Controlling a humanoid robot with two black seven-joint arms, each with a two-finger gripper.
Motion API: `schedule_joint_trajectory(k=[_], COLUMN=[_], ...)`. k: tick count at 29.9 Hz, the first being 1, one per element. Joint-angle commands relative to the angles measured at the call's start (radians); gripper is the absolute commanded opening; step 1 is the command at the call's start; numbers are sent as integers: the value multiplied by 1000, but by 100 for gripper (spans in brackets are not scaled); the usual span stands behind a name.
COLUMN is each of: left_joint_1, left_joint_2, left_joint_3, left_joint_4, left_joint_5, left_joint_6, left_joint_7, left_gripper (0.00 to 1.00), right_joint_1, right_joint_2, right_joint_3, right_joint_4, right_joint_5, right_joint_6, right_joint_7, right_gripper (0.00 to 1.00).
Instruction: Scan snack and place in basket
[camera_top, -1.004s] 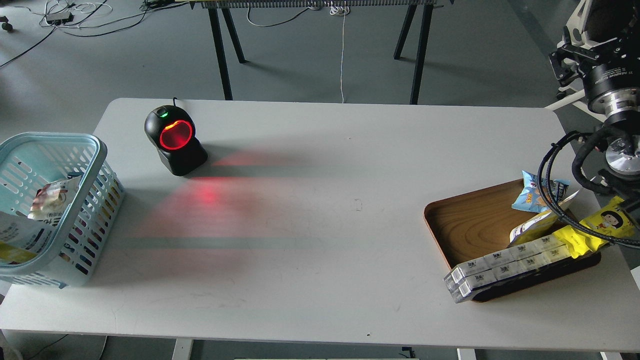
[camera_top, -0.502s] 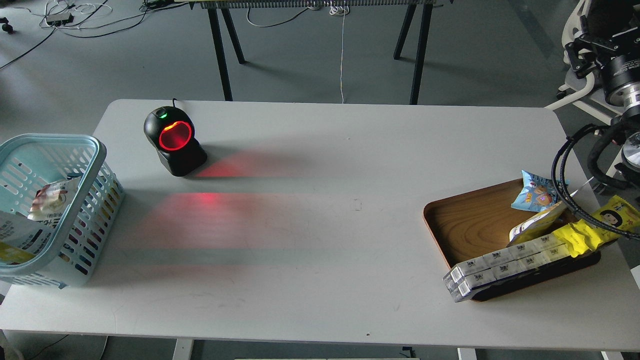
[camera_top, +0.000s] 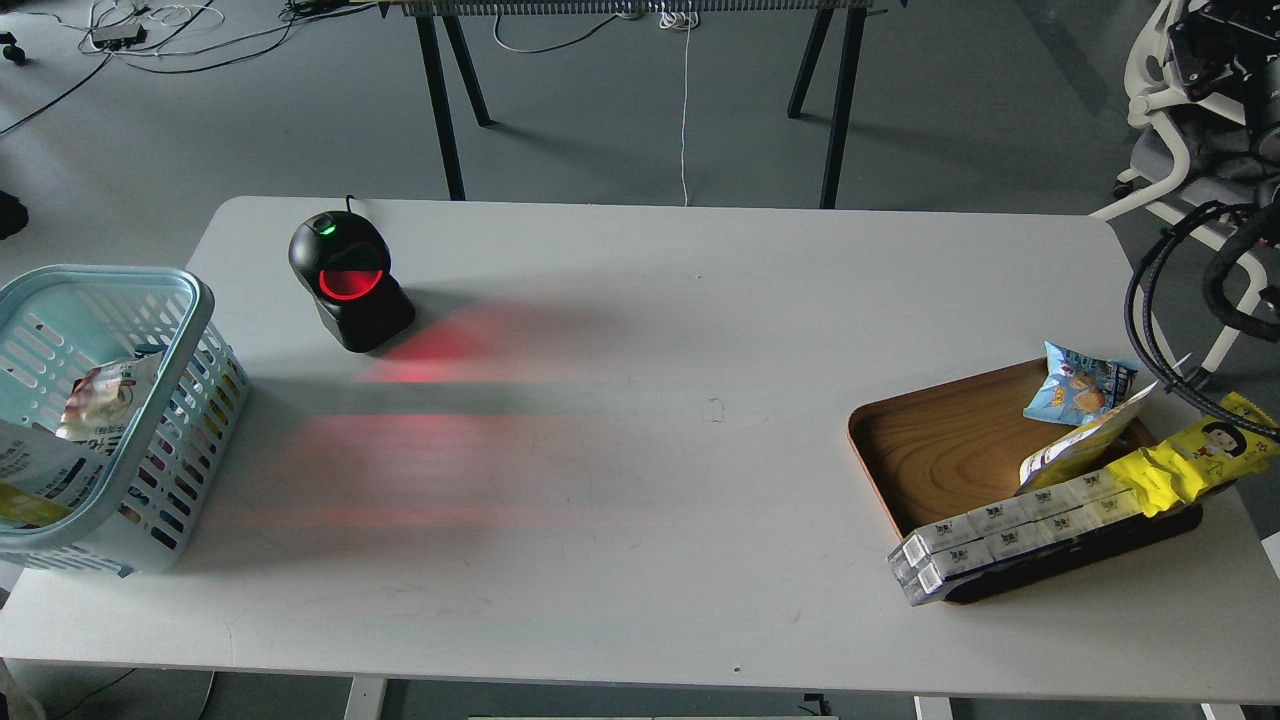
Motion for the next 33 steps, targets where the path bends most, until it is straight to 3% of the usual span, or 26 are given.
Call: schedule_joint_trajectory(k=[1, 3, 9, 19, 33], left_joint_1=[14, 14, 14, 60, 81], left_joint_2=[-102, -145, -275, -413, -441], left_joint_3=[-109, -116, -126, -127, -127], left_joint_4=[85, 138, 246, 271, 306], left_joint_5=[-104, -158, -325, -362, -554], left_joint_6=[-80, -103, -109, -111, -111], left_joint_7=[35, 60, 193, 193, 195], left_gripper=[93, 93, 95, 99, 99], right_joint_1=[-4, -4, 2, 18, 16], right_joint_2=[18, 47, 143, 223, 235], right_joint_3=[44, 73, 88, 88, 87], right_joint_4=[-23, -55, -174, -258, -255], right_joint_5=[0, 0, 0, 0, 0], right_joint_6=[5, 5, 5, 5, 5], right_joint_7=[-47, -67, -125, -156, -145], right_gripper=[99, 99, 99, 99, 99])
